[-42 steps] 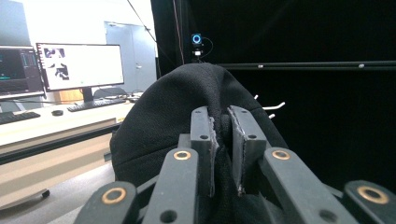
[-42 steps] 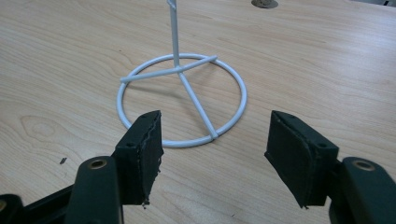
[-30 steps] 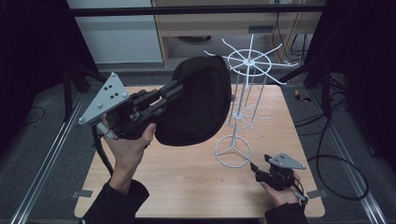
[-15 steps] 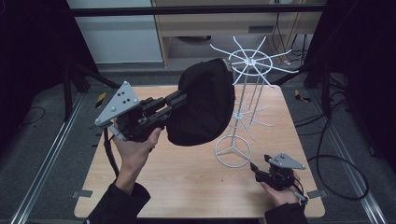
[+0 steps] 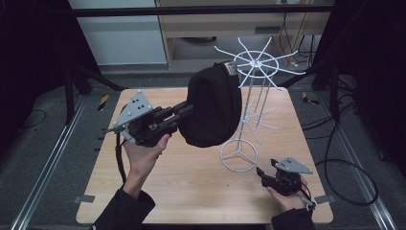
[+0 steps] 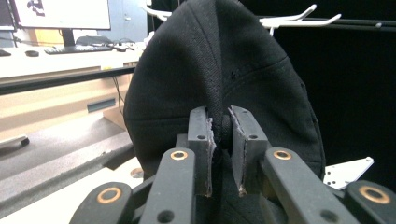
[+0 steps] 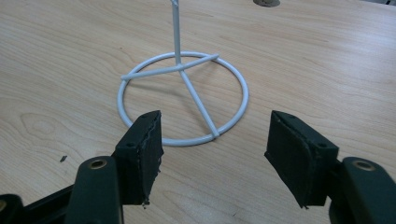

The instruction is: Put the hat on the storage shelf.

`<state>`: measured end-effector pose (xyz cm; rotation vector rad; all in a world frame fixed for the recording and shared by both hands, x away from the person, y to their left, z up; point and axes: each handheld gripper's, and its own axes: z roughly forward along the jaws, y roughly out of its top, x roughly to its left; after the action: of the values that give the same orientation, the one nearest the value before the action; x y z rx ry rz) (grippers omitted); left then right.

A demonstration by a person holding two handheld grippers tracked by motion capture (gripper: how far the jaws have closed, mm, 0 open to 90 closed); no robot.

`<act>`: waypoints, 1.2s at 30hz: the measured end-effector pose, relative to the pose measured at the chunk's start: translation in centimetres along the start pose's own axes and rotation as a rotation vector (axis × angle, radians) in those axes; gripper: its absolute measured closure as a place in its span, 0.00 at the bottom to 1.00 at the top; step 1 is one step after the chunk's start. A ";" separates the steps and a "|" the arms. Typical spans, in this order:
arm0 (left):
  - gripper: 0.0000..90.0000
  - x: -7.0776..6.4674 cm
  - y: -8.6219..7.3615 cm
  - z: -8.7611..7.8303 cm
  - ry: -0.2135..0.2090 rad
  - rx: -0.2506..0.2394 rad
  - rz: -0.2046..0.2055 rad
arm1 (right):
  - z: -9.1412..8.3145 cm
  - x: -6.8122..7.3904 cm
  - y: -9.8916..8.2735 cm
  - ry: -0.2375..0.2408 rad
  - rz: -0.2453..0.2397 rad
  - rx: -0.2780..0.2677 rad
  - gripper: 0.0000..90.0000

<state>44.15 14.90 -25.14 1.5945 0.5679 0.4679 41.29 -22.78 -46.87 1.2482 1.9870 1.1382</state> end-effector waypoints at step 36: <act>0.54 -0.2 -2.9 -1.1 0.106 0.054 0.067 | 0.0 -0.1 -0.1 -0.007 -0.001 0.002 0.39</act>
<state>43.08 15.76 -27.87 1.6516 0.6130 0.5939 41.31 -22.85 -46.96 1.2500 1.9839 1.1308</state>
